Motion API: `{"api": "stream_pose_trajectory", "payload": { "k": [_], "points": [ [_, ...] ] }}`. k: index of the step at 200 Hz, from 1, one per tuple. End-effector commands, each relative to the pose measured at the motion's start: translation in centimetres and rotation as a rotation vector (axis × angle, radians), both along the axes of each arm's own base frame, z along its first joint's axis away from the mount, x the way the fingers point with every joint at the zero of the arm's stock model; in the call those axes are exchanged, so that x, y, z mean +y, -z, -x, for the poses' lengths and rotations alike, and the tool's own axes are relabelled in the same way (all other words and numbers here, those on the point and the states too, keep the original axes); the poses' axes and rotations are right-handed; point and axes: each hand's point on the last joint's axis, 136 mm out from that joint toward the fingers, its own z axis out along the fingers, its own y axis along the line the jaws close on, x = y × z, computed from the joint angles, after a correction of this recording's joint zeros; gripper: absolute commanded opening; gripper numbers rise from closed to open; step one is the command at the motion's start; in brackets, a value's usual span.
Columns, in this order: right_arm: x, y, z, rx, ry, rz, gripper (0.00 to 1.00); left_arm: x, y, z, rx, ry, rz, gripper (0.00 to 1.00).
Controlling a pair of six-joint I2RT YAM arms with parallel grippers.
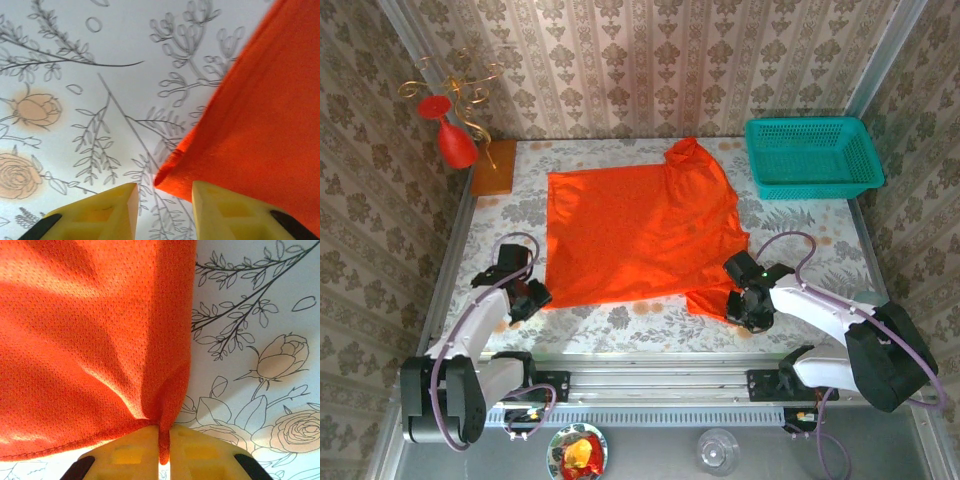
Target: Fold the inside-out t-shirt
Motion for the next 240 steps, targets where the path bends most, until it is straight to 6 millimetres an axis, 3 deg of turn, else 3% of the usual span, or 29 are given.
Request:
{"api": "stream_pose_trajectory", "payload": {
  "k": [1,44,86,148,240],
  "points": [
    [0.0,-0.2,-0.1,-0.015,0.003,0.001,0.14,0.4,0.5,0.4,0.054,-0.019,-0.027,0.31],
    [0.0,-0.4,-0.1,-0.022,0.003,-0.003,0.15,-1.1,1.4,-0.2,0.073,0.046,0.01,0.27],
    [0.1,-0.6,-0.1,-0.023,0.002,-0.005,0.15,-1.1,1.6,-0.3,0.083,0.061,-0.016,0.26],
    [-0.1,-1.0,0.0,-0.031,0.001,-0.004,0.15,-0.8,-0.8,-1.1,-0.001,0.062,-0.035,0.24],
    [-0.2,-1.4,0.0,-0.041,0.0,-0.002,0.15,-0.8,2.3,0.3,0.14,0.074,-0.045,0.27]
  ]
}}
